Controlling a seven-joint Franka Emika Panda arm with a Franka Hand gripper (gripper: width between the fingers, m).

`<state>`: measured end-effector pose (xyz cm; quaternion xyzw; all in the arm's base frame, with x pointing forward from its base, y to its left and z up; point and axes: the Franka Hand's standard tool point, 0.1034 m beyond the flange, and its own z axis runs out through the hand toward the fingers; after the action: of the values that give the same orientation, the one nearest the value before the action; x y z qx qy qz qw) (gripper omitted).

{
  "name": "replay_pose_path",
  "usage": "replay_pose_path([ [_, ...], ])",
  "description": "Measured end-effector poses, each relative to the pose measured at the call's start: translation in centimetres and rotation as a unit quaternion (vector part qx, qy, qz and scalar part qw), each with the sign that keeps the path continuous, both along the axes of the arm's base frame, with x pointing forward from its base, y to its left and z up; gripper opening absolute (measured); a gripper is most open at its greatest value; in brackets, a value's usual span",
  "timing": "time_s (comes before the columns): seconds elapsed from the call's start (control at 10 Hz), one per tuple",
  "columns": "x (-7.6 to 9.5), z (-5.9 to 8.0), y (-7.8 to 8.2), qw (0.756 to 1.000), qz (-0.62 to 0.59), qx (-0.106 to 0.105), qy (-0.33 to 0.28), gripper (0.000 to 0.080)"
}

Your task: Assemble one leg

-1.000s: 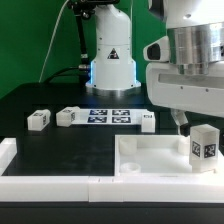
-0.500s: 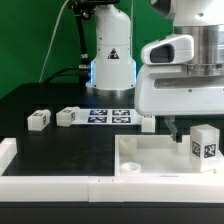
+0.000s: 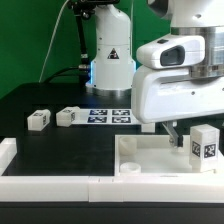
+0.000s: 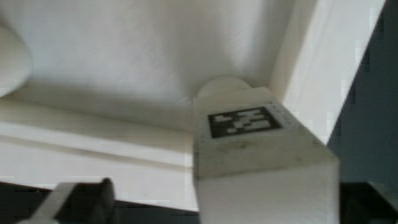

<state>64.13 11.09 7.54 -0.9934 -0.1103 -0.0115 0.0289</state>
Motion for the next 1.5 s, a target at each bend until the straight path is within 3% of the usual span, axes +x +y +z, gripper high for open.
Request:
replay_pose_path([
  [0.1, 0.0, 0.0, 0.0, 1.0, 0.0, 0.0, 0.0, 0.0562],
  [0.2, -0.01, 0.0, 0.05, 1.0, -0.012, 0.001, 0.001, 0.0365],
  [0.3, -0.02, -0.02, 0.06, 1.0, -0.023, 0.001, 0.002, 0.029],
  [0.5, -0.05, -0.04, 0.1, 0.998, -0.066, 0.004, 0.005, 0.029],
  [0.7, -0.18, -0.28, 0.29, 0.971, -0.236, 0.026, 0.018, 0.029],
  [1.1, -0.27, -0.41, 0.11, 0.871, -0.489, 0.033, 0.041, 0.029],
  [1.4, -0.44, -0.46, 0.5, 0.747, -0.662, 0.027, 0.054, 0.029],
  [1.5, -0.43, -0.45, 0.46, 0.721, -0.69, 0.026, 0.056, 0.029],
])
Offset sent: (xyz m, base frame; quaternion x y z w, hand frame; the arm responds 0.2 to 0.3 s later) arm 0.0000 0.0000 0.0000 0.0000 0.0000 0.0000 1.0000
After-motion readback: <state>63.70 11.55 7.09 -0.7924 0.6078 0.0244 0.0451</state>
